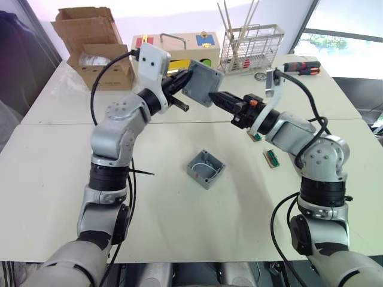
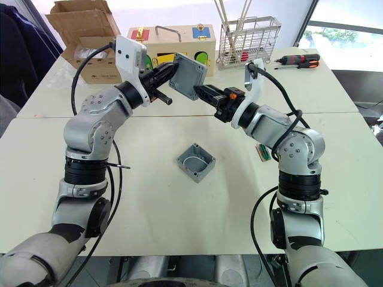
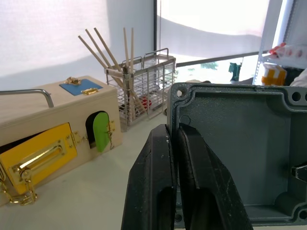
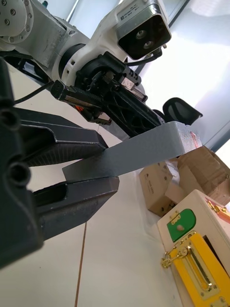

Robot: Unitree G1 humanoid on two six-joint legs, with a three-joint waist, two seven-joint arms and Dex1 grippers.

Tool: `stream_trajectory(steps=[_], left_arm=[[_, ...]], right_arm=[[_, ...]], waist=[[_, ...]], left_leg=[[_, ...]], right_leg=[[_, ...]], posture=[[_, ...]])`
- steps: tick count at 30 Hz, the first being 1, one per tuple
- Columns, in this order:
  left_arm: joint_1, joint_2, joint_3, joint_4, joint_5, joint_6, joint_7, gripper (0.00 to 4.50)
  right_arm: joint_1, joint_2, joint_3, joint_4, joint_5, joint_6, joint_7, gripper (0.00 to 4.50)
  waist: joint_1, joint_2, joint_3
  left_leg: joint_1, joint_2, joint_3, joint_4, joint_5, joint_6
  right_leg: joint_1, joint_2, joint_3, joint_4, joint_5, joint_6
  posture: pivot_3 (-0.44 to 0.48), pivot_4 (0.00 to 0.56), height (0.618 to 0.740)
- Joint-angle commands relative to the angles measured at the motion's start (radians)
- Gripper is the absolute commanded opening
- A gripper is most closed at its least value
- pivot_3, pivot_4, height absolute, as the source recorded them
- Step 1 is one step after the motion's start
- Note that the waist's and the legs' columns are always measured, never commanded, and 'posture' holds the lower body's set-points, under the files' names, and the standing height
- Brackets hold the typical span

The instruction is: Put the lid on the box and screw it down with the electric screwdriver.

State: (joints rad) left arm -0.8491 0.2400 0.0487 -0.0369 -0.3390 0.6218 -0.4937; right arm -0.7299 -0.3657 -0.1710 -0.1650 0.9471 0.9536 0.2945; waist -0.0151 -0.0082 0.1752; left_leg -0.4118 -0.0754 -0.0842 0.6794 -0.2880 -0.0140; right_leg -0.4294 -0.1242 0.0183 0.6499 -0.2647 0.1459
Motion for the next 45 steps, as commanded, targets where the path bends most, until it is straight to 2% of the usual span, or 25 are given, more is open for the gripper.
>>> stream_trajectory(steps=[1, 6, 8, 10, 12, 16, 20, 23, 30, 31, 37, 45], left_arm=[[-0.009, 0.018, 0.024, -0.048, -0.054, 0.012, -0.032, 1.93], [-0.023, 0.063, 0.118, -0.034, -0.159, 0.073, -0.048, 4.40], [-0.017, 0.108, 0.161, -0.033, -0.221, 0.128, -0.079, 4.46], [-0.003, 0.166, 0.196, -0.038, -0.286, 0.201, -0.118, 4.46], [0.027, 0.222, 0.212, -0.046, -0.339, 0.258, -0.163, 4.46], [0.056, 0.275, 0.210, -0.026, -0.375, 0.307, -0.192, 4.46], [0.094, 0.298, 0.169, -0.031, -0.384, 0.323, -0.250, 4.46], [0.094, 0.274, 0.132, -0.005, -0.370, 0.300, -0.262, 3.70], [0.087, 0.257, 0.050, 0.016, -0.356, 0.290, -0.308, 0.23], [0.085, 0.258, 0.033, 0.013, -0.359, 0.300, -0.324, 0.04], [0.074, 0.245, -0.021, 0.036, -0.323, 0.273, -0.334, 0.04], [0.077, 0.229, -0.041, 0.037, -0.301, 0.263, -0.345, 0.04]], right_arm=[[-0.005, -0.006, -0.011, -0.061, -0.009, -0.038, 0.027, 0.09], [0.023, -0.072, 0.057, -0.116, -0.177, -0.189, 0.115, 0.09], [0.069, -0.150, 0.130, -0.161, -0.331, -0.331, 0.183, 0.09], [0.146, -0.269, 0.229, -0.199, -0.578, -0.583, 0.255, 0.09], [0.225, -0.346, 0.270, -0.206, -0.749, -0.804, 0.284, 0.09], [0.348, -0.406, 0.282, -0.170, -0.936, -1.073, 0.289, 0.09], [0.465, -0.436, 0.306, -0.131, -1.197, -1.282, 0.191, 0.09], [0.547, -0.426, 0.323, -0.143, -1.408, -1.342, 0.092, 0.09], [0.637, -0.359, 0.321, -0.164, -1.615, -1.324, -0.022, 0.09], [0.644, -0.345, 0.319, -0.168, -1.633, -1.313, -0.033, 0.09], [0.655, -0.300, 0.324, -0.177, -1.705, -1.301, -0.072, 0.09], [0.683, -0.290, 0.346, -0.180, -1.728, -1.361, -0.106, 0.09]], waist=[[0.000, 0.000, 0.000], [-0.002, 0.000, 0.000], [-0.002, 0.000, 0.000], [0.001, 0.000, 0.000], [-0.002, 0.000, 0.000], [0.001, 0.000, 0.000], [0.003, 0.000, 0.000], [0.005, 0.000, 0.000], [0.001, 0.000, 0.000], [0.002, 0.000, 0.000], [0.004, 0.000, 0.000], [0.003, 0.000, 0.000]], left_leg=[[0.000, 0.000, 0.000, 0.000, 0.000, 0.000], [0.000, 0.000, 0.000, 0.000, 0.000, 0.000], [0.000, 0.000, 0.000, 0.000, 0.000, 0.000], [0.000, 0.000, 0.000, -0.001, 0.000, 0.000], [0.000, -0.002, 0.001, -0.001, -0.001, 0.001], [0.001, -0.001, 0.002, 0.000, 0.000, 0.001], [0.001, 0.000, 0.001, 0.002, 0.000, 0.000], [0.001, -0.001, 0.000, 0.000, 0.000, 0.000], [0.002, -0.001, 0.002, 0.000, 0.000, 0.000], [0.002, -0.001, 0.001, 0.000, 0.000, 0.000], [0.002, -0.001, 0.001, 0.001, 0.000, 0.000], [0.002, -0.001, 0.001, 0.000, 0.000, 0.000]], right_leg=[[0.000, 0.000, 0.000, 0.000, 0.000, 0.000], [0.000, 0.000, 0.000, 0.000, 0.000, 0.000], [-0.001, 0.000, 0.000, 0.000, 0.000, 0.000], [-0.001, 0.000, 0.000, 0.000, 0.000, 0.000], [-0.001, 0.000, 0.000, 0.000, 0.000, 0.000], [0.000, 0.000, 0.000, 0.000, 0.000, 0.000], [0.001, 0.001, 0.000, 0.000, 0.000, 0.000], [0.001, 0.001, 0.000, 0.000, 0.000, 0.000], [0.001, 0.002, 0.001, 0.000, 0.000, 0.000], [0.001, 0.002, 0.001, 0.000, 0.000, 0.000], [0.002, 0.002, 0.001, 0.000, 0.000, 0.000], [0.002, 0.002, 0.001, -0.001, 0.000, 0.000]], posture=[[0.000, 0.150, 0.730], [0.000, 0.150, 0.730], [0.000, 0.150, 0.730], [0.000, 0.150, 0.730], [0.000, 0.150, 0.730], [0.000, 0.150, 0.730], [0.000, 0.150, 0.730], [0.000, 0.150, 0.730], [0.000, 0.150, 0.730], [0.000, 0.150, 0.730], [0.000, 0.150, 0.730], [0.000, 0.150, 0.730]])
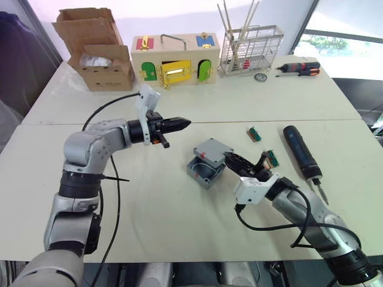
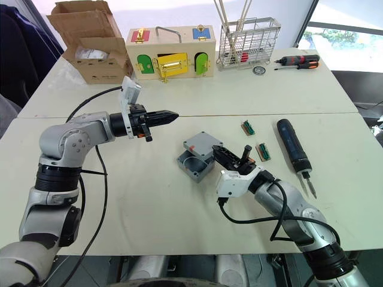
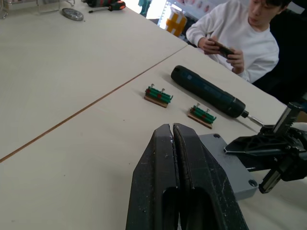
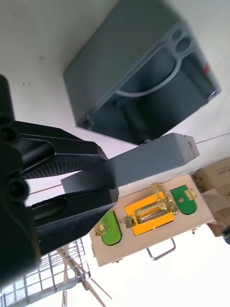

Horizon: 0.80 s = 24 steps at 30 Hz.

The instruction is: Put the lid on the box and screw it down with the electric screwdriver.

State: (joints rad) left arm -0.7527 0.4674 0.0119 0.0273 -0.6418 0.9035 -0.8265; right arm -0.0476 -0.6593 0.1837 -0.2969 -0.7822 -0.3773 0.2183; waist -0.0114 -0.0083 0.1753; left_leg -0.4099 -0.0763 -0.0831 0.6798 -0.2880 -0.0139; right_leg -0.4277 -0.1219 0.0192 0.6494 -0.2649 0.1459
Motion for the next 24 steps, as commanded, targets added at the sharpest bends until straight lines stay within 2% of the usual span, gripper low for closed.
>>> stream_trajectory(steps=[1, 24], left_arm=[[-0.020, 0.001, -0.005, -0.025, 0.004, -0.019, -0.013, 0.04], [-0.001, -0.032, -0.042, -0.052, 0.020, -0.026, -0.018, 0.04]], right_arm=[[0.001, 0.004, -0.009, -0.046, 0.001, -0.038, -0.031, 0.09], [0.007, -0.013, 0.050, 0.069, -0.073, -0.129, -0.063, 0.09]], waist=[[0.000, 0.000, 0.000], [0.000, 0.000, 0.000]], left_leg=[[0.000, 0.000, 0.000, 0.000, 0.000, 0.000], [0.001, 0.000, 0.000, 0.000, 0.000, 0.000]], right_leg=[[0.000, 0.000, 0.000, 0.000, 0.000, 0.000], [0.001, 0.000, 0.000, 0.000, 0.000, 0.000]], posture=[[0.000, 0.150, 0.730], [0.000, 0.150, 0.730]])
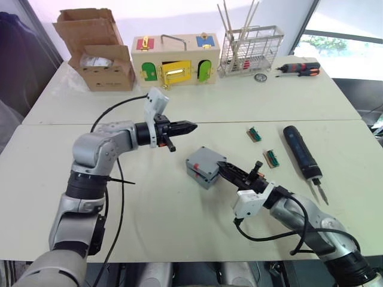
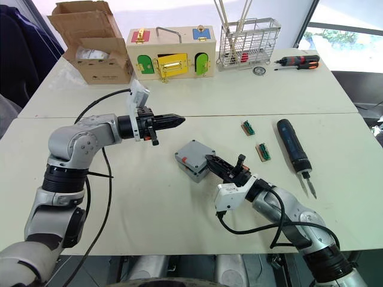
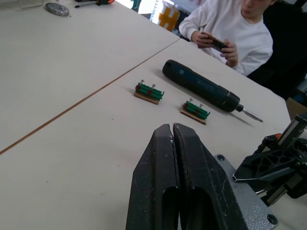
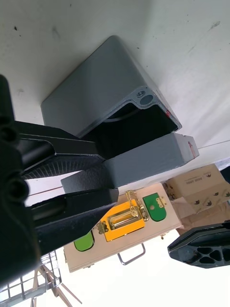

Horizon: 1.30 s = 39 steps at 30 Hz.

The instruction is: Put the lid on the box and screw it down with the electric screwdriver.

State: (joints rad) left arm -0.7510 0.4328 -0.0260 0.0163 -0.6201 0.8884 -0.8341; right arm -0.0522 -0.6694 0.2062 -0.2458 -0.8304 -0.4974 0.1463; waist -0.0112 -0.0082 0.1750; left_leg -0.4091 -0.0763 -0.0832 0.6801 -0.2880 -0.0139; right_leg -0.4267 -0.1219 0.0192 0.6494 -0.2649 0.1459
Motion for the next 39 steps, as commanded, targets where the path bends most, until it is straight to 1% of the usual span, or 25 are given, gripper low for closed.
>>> stream_trajectory(steps=[1, 12, 18, 25, 35, 37, 39], left_arm=[[-0.001, 0.002, -0.007, -0.043, -0.001, -0.011, -0.012, 0.04], [0.001, 0.006, -0.022, -0.042, 0.006, -0.018, -0.024, 0.04], [0.001, 0.003, -0.028, -0.044, 0.003, -0.018, -0.025, 0.04], [-0.009, 0.004, -0.033, -0.031, 0.007, -0.020, -0.035, 0.04], [-0.018, -0.005, -0.041, -0.017, 0.021, -0.025, -0.049, 0.04], [-0.013, -0.004, -0.056, -0.021, 0.034, -0.032, -0.057, 0.04], [0.000, 0.009, -0.105, -0.027, 0.080, -0.069, -0.075, 0.04]], right_arm=[[0.014, -0.001, 0.029, 0.021, -0.030, -0.003, 0.008, 0.09], [0.047, 0.013, 0.060, 0.037, -0.111, 0.046, -0.029, 0.09], [0.067, 0.036, 0.058, 0.029, -0.134, 0.075, -0.077, 0.09], [0.101, 0.065, 0.037, 0.004, -0.180, 0.125, -0.164, 0.09], [0.119, 0.058, 0.061, 0.004, -0.200, 0.121, -0.186, 0.09], [0.121, 0.055, 0.065, 0.010, -0.203, 0.121, -0.185, 0.09], [0.123, 0.052, 0.068, 0.017, -0.204, 0.118, -0.185, 0.09]], waist=[[0.000, 0.000, 0.000], [0.000, 0.000, -0.002], [0.001, 0.000, -0.002], [0.002, -0.001, -0.003], [0.004, -0.001, -0.003], [0.003, -0.001, -0.003], [0.003, -0.001, -0.003]], left_leg=[[0.000, 0.000, 0.000, 0.000, 0.000, 0.000], [0.001, 0.000, 0.000, 0.000, 0.000, 0.000], [0.001, 0.000, 0.000, 0.000, 0.000, 0.000], [0.001, 0.000, 0.000, 0.000, 0.000, 0.000], [0.001, 0.000, -0.001, 0.000, 0.000, 0.000], [0.001, 0.000, -0.001, 0.000, 0.000, 0.000], [0.001, 0.000, -0.001, 0.000, 0.000, 0.000]], right_leg=[[0.000, 0.000, 0.000, 0.000, 0.000, 0.000], [0.001, 0.000, 0.000, 0.000, 0.000, 0.000], [0.002, 0.000, 0.000, 0.000, 0.000, 0.000], [0.002, 0.000, 0.000, 0.000, 0.000, 0.000], [0.002, 0.000, 0.000, 0.000, 0.000, 0.000], [0.002, 0.000, 0.000, 0.000, 0.000, 0.000], [0.002, 0.000, 0.000, 0.000, 0.000, 0.000]], posture=[[0.000, 0.150, 0.730], [0.000, 0.150, 0.730], [0.000, 0.150, 0.730], [0.000, 0.150, 0.730], [0.000, 0.150, 0.730], [0.000, 0.150, 0.730], [0.000, 0.150, 0.730]])
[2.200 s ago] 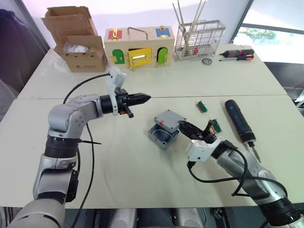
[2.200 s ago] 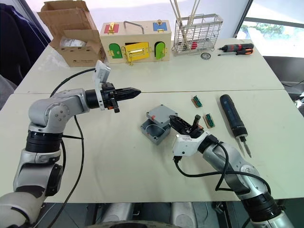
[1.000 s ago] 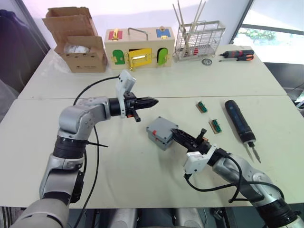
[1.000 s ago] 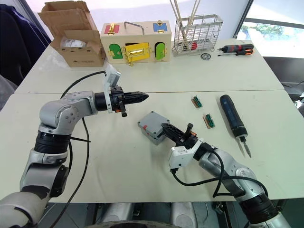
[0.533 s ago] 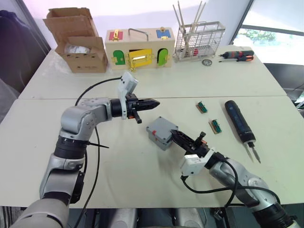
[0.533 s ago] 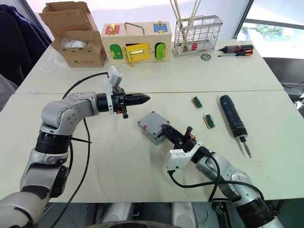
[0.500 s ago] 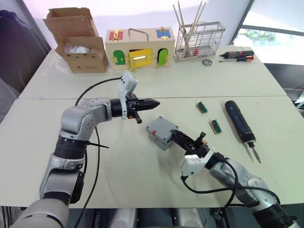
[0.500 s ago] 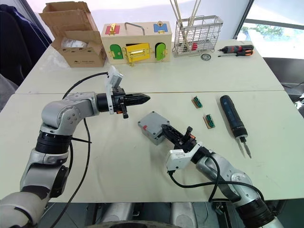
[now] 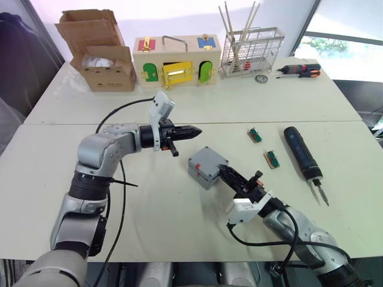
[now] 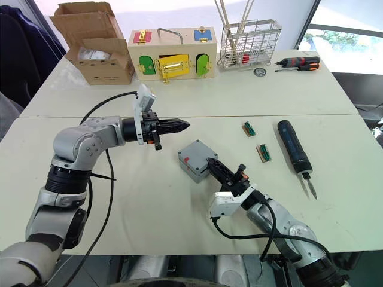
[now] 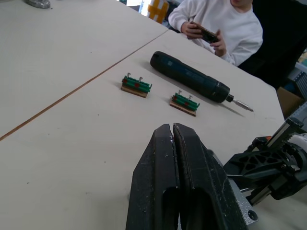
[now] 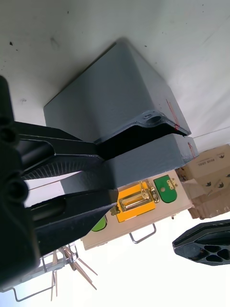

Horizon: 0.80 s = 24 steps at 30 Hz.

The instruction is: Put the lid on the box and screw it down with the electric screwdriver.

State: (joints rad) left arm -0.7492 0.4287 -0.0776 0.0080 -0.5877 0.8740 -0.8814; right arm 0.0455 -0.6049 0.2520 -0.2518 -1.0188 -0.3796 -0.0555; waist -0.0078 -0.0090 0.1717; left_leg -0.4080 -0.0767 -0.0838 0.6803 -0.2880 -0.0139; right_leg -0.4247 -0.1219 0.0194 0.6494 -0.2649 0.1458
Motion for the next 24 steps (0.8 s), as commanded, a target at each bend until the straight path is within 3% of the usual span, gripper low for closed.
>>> stream_trajectory(steps=[1, 17, 20, 24], left_arm=[[0.005, 0.017, -0.078, -0.018, 0.072, -0.078, -0.035, 0.04], [0.063, 0.008, -0.337, 0.031, 0.291, -0.254, -0.154, 0.04], [0.075, 0.010, -0.367, 0.057, 0.336, -0.279, -0.152, 0.00], [0.092, 0.004, -0.389, 0.093, 0.381, -0.314, -0.146, 0.00]], right_arm=[[0.027, -0.015, 0.024, 0.026, -0.016, 0.000, 0.018, 0.09], [0.059, -0.027, 0.029, 0.021, -0.012, -0.004, 0.014, 0.09], [0.069, -0.027, 0.025, 0.015, -0.006, -0.003, 0.017, 1.50], [0.084, -0.035, 0.011, 0.002, -0.007, 0.002, 0.010, 3.20]], waist=[[0.000, 0.000, 0.000], [0.001, 0.000, -0.014], [0.002, 0.000, -0.016], [0.002, -0.003, -0.024]], left_leg=[[0.000, 0.000, 0.000, 0.000, 0.000, 0.000], [0.001, 0.000, 0.000, -0.001, 0.000, 0.001], [0.006, 0.000, -0.001, -0.001, -0.001, 0.002], [0.033, 0.001, -0.001, -0.014, -0.006, 0.010]], right_leg=[[0.000, 0.000, 0.000, 0.000, 0.000, 0.000], [0.003, 0.000, 0.000, -0.001, 0.000, 0.000], [0.009, 0.000, 0.000, -0.003, 0.000, 0.000], [0.037, 0.002, 0.000, -0.019, -0.001, 0.000]], posture=[[0.000, 0.150, 0.730], [0.000, 0.150, 0.730], [0.000, 0.150, 0.730], [0.000, 0.150, 0.730]])
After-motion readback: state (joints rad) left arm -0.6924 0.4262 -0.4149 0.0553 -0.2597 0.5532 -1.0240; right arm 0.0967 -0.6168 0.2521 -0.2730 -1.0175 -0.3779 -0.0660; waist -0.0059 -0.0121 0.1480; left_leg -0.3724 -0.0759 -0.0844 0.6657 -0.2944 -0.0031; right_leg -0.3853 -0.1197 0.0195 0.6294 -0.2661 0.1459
